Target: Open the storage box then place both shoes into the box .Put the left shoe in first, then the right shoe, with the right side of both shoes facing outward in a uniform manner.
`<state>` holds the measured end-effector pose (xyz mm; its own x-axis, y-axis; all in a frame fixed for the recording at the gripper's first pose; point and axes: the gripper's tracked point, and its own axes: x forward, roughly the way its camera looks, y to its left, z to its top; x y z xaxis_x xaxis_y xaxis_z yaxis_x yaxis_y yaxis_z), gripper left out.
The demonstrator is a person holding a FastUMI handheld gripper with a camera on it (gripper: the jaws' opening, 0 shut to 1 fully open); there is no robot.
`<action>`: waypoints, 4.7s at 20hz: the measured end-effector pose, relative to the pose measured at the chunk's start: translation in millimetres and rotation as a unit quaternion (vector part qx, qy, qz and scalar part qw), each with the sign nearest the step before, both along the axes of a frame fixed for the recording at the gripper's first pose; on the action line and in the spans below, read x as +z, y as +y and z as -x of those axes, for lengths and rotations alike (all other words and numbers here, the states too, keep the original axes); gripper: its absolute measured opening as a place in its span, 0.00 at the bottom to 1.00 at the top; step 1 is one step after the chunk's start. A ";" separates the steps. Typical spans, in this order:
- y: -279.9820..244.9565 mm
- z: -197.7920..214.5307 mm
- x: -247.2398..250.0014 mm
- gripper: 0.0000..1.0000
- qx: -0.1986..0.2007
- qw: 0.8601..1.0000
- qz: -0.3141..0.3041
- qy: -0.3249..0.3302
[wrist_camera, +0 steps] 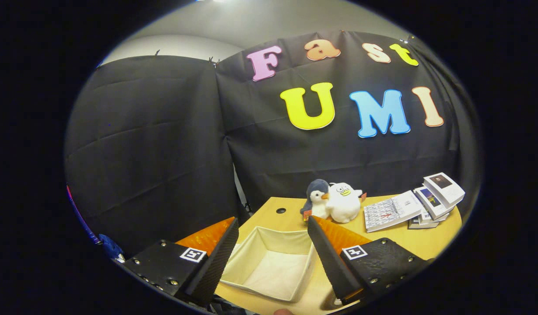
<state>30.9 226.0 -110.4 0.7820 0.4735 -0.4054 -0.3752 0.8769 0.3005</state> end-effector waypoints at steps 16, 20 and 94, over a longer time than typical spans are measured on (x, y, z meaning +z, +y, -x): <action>-124.5 7.9 -99.7 0.97 -0.063 0.993 0.079 0.064; -139.1 17.5 -135.5 0.98 -0.068 0.989 0.086 0.099; 34.7 -11.6 -141.1 0.03 -0.091 0.947 -0.078 0.299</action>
<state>42.6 260.6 -251.5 0.5094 0.4440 -0.7372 0.0562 0.8376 0.5434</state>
